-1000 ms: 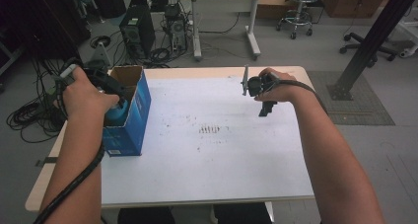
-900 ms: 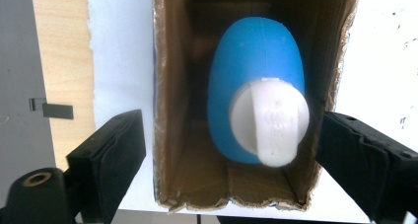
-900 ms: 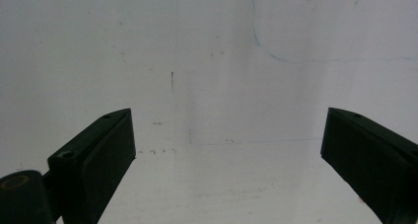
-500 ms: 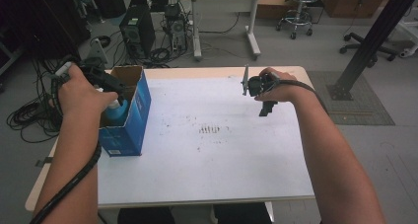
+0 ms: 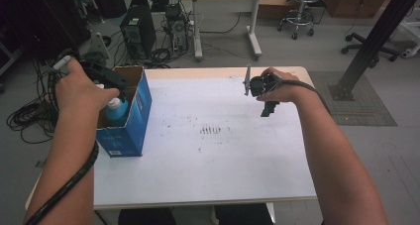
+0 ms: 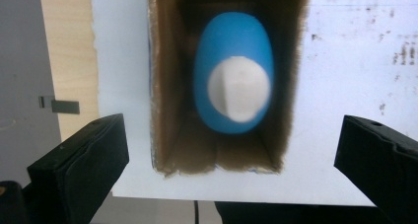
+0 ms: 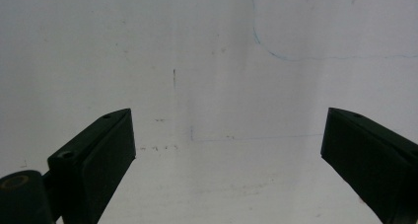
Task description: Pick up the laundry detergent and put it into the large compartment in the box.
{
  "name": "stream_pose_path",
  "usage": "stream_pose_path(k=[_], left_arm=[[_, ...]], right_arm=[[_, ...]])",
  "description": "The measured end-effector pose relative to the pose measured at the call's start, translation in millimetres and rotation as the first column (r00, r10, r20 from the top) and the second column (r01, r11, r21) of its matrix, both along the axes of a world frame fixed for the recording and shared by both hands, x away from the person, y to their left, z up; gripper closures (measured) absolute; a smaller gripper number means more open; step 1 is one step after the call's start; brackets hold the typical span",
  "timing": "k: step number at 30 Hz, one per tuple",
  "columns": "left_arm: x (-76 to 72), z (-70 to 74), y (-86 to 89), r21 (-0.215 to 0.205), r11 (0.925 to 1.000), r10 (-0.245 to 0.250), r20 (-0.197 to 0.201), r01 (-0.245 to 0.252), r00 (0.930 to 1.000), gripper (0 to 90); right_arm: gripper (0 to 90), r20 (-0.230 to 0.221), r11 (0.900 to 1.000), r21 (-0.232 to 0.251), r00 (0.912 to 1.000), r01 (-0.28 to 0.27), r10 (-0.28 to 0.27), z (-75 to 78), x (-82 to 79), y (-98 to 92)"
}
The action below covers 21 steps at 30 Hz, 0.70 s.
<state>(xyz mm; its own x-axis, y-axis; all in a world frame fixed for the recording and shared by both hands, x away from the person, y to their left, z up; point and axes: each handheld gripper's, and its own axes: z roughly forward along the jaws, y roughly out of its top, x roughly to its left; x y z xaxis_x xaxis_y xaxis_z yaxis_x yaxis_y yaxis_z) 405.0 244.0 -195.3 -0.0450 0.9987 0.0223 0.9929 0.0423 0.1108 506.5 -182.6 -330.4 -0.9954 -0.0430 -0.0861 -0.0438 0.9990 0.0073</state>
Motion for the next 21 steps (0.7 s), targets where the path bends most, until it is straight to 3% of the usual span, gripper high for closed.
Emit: stream_pose_path(k=[5,7,8,9,10,11,12,13,15,17,18,19,21], left_arm=[[-3.7,12.1,-19.8,0.000,0.9975,-0.071,0.012,0.071,0.9974,0.2],[-5.5,19.2,-40.6,-0.007,0.9887,-0.150,0.019,0.150,0.9886,0.2],[-5.5,19.2,-40.6,-0.007,0.9887,-0.150,0.019,0.150,0.9886,0.2],[-5.9,20.9,-47.4,-0.014,0.9823,-0.186,0.025,0.187,0.9822,0.2],[-5.9,23.9,-57.8,-0.071,0.9690,-0.235,0.030,0.237,0.9715,0.2],[-5.9,23.9,-57.8,-0.071,0.9690,-0.235,0.030,0.237,0.9715,0.2],[-5.7,24.6,-62.7,-0.083,0.9609,-0.263,0.024,0.264,0.9645,0.2],[-5.7,25.3,-70.9,-0.103,0.9472,-0.304,0.010,0.304,0.9526,0.2],[-6.4,25.6,-81.1,-0.123,0.9312,-0.346,0.003,0.343,0.9384,0.2],[-6.5,26.0,-87.5,-0.132,0.9202,-0.373,-0.006,0.369,0.9280,0.2],[-6.5,26.0,-87.5,-0.132,0.9202,-0.373,-0.006,0.369,0.9280,0.2],[-6.6,26.7,-92.5,-0.132,0.9099,-0.397,-0.003,0.393,0.9177,0.2],[-7.2,26.8,-99.2,-0.166,0.8768,-0.458,-0.003,0.452,0.8888,0.2]], right_arm=[[6.4,-0.002,1.000,-0.001,1.0000,0.003,-0.003,0.2,0.3,-1.0],[6.4,-0.001,1.000,-0.005,1.0000,0.005,-0.005,0.2,0.8,-2.6],[6.4,-0.001,1.000,-0.005,1.0000,0.005,-0.005,0.2,0.8,-2.6],[6.3,0.000,1.000,-0.006,1.0000,0.009,-0.009,0.6,0.6,-3.3],[6.3,-0.001,1.000,-0.009,0.9999,0.010,-0.010,0.6,0.3,-4.0],[6.3,-0.001,1.000,-0.011,1.0000,0.009,-0.009,0.4,0.3,-4.5],[6.3,0.000,1.000,-0.014,0.9999,0.012,-0.012,0.4,-0.1,-5.0],[6.4,-0.001,1.000,-0.016,0.9999,0.011,-0.011,0.3,-0.3,-5.3],[6.4,-0.001,1.000,-0.019,0.9999,0.011,-0.012,0.4,-0.6,-6.4],[6.4,-0.001,1.000,-0.021,0.9999,0.012,-0.012,0.6,-0.7,-7.8],[6.4,-0.001,1.000,-0.021,0.9999,0.012,-0.012,0.6,-0.7,-7.8],[6.4,-0.003,1.000,-0.021,0.9999,0.016,-0.016,1.1,-0.8,-9.3],[6.3,0.002,1.000,-0.023,0.9999,0.017,-0.017,2.1,-1.4,-10.4]])
